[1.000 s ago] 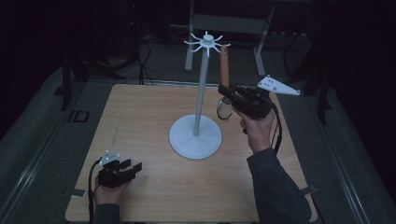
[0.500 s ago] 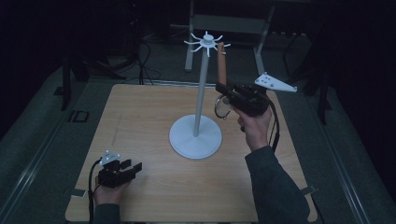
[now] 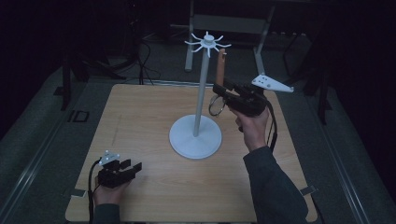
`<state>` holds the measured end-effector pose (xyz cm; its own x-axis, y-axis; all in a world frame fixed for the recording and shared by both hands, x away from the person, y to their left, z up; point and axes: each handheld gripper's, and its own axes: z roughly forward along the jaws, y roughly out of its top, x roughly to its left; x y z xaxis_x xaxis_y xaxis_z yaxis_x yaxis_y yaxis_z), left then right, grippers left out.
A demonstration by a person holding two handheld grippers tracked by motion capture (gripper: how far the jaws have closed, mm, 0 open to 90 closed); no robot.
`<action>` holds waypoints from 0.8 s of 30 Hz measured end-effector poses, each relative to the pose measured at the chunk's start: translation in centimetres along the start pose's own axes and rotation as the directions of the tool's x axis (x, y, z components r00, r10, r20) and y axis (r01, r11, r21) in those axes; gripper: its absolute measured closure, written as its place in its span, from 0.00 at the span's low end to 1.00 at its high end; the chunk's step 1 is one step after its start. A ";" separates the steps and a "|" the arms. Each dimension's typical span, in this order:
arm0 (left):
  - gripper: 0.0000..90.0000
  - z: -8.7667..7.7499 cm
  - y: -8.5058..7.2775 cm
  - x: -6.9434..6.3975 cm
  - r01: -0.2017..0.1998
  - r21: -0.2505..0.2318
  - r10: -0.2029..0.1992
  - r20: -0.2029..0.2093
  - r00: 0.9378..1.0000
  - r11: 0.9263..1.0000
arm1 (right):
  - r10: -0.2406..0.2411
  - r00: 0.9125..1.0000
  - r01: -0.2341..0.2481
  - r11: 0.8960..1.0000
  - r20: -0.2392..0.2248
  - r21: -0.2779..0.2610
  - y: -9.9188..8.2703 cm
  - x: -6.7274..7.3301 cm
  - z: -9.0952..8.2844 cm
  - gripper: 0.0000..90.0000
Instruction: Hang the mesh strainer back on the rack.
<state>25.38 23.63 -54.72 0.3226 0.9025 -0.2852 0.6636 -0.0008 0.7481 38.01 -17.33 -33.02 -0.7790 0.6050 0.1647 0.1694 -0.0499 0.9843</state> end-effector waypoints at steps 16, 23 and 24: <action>0.50 0.1 0.0 -0.1 -0.001 0.003 0.001 0.001 1.000 1.000 | -0.083 0.988 0.074 0.995 0.128 0.071 -0.6 -0.3 -1.3 0.42; 0.50 0.1 0.0 -0.1 -0.003 0.004 0.003 0.003 1.000 1.000 | -0.096 0.981 0.073 0.987 0.166 0.140 -1.8 -1.1 -1.9 0.42; 0.50 0.1 0.0 -0.1 -0.003 0.003 0.003 0.003 1.000 1.000 | -0.096 0.981 0.070 0.986 0.169 0.154 -2.0 -1.3 -2.0 0.41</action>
